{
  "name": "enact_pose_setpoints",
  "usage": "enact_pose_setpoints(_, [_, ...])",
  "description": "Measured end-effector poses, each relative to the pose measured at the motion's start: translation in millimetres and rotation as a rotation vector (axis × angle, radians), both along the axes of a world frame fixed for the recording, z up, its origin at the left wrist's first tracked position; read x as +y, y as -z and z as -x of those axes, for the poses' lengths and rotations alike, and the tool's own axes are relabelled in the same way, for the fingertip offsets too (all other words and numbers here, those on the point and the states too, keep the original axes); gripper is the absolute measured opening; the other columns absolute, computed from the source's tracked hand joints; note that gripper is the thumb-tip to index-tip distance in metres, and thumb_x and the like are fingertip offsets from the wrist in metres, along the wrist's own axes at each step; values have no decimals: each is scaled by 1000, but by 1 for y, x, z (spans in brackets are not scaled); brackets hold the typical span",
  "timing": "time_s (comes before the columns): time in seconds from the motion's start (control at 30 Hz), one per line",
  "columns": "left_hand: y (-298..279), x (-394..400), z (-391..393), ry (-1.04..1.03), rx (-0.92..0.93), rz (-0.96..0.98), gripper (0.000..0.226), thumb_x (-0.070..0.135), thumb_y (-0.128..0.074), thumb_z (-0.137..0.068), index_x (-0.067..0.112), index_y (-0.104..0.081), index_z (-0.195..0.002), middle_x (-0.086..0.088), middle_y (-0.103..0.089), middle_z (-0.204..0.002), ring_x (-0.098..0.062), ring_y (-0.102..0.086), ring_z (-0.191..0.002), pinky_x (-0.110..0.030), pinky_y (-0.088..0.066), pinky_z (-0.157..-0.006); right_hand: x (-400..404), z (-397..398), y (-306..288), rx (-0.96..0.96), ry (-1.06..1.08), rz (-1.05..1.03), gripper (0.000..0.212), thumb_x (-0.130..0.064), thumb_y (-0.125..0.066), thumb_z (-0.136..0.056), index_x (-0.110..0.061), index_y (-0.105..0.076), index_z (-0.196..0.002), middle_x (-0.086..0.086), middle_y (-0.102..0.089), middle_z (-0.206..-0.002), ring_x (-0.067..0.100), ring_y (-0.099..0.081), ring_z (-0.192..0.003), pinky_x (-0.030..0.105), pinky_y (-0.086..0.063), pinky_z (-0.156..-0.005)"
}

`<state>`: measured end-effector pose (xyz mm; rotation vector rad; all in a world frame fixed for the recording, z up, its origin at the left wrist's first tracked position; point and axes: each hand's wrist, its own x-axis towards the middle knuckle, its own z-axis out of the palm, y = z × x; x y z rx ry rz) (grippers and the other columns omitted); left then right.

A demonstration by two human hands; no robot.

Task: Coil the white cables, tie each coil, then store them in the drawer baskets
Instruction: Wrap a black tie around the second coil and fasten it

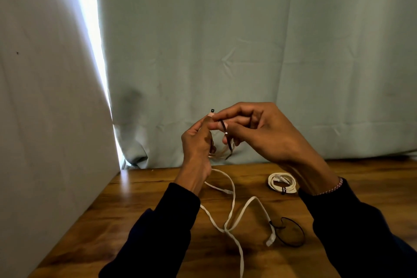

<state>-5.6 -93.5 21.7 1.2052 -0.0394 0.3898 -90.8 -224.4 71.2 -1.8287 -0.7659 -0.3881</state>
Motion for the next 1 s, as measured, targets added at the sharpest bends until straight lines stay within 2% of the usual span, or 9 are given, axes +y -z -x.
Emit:
enact_pose_setpoints(0.17, [-3, -1, 7, -43, -18, 11, 27, 30, -64, -94, 12, -76, -111, -21, -58, -78, -25, -49, -63, -25, -40, -56, 2, -1, 1, -169, 48, -21, 17, -13, -71, -89, -11, -78, -105, -2, -78, -95, 13, -73, -88, 27, -58, -78])
enact_pose_setpoints(0.2, [-2, 0, 5, -57, -8, 15, 27, 29, -63, -95, 10, -75, -111, -29, -60, -92, -43, -58, -102, -25, -42, -59, 2, 1, 0, -183, 36, -28, 18, -14, -73, -87, -10, -78, -104, -2, -77, -95, 16, -73, -91, 31, -60, -81])
enact_pose_setpoints(0.23, [-1, 0, 5, -65, 4, 17, 28, 28, -62, -96, 9, -75, -111, -32, -59, -99, -7, -41, -84, -26, -44, -60, 1, 3, -1, -201, 22, -29, 20, -16, -74, -84, -10, -79, -102, -2, -76, -95, 18, -73, -92, 34, -60, -84])
enact_pose_setpoints(0.27, [0, -1, 4, -71, 19, 8, 28, 28, -61, -97, 9, -74, -111, -31, -61, -100, -27, -54, -77, -27, -47, -60, 1, 6, -3, -220, 10, -24, 22, -19, -74, -82, -9, -79, -101, -1, -76, -95, 18, -72, -93, 34, -60, -84])
enact_pose_setpoints(0.4, [1, -1, 6, -91, 28, 6, 31, 31, -59, -97, 9, -74, -113, -21, -69, -104, -23, -59, -83, -31, -51, -66, 2, 15, -6, -198, -73, -59, 19, -9, -75, -81, -5, -78, -99, 2, -78, -91, 13, -73, -88, 18, -55, -71])
enact_pose_setpoints(0.53, [-4, -3, 12, -98, 4, 28, 31, 37, -65, -94, 11, -77, -107, -21, -67, -120, -40, -58, -117, -38, -57, -81, 9, 15, -3, -187, 35, -184, 23, -12, -79, -81, -8, -69, -102, 3, -77, -78, 11, -73, -67, 12, -51, -59])
enact_pose_setpoints(0.63, [-6, -3, 14, -111, -32, 12, 16, 39, -67, -92, 29, -76, -83, -17, -71, -112, -34, -63, -90, -28, -48, -61, 12, 10, -1, -265, 123, -240, 21, -13, -77, -85, -10, -64, -101, 4, -74, -74, 14, -71, -60, 14, -50, -55])
enact_pose_setpoints(0.77, [-9, -5, 18, -135, -54, -4, 20, 38, -67, -92, 34, -73, -72, 3, -74, -92, -35, -62, -111, -48, -52, -96, 12, 7, 0, -314, 179, -240, 16, -15, -75, -87, -15, -75, -104, -7, -75, -84, 11, -72, -61, 12, -50, -53])
enact_pose_setpoints(1.0, [-16, -7, 23, -148, -137, -23, 13, 35, -70, -90, 34, -76, -79, 13, -76, -82, -13, -68, -92, -39, -57, -91, 6, -7, 6, -471, 257, -135, 25, -15, -68, -93, -19, -71, -118, -10, -74, -108, 2, -73, -81, 11, -55, -68])
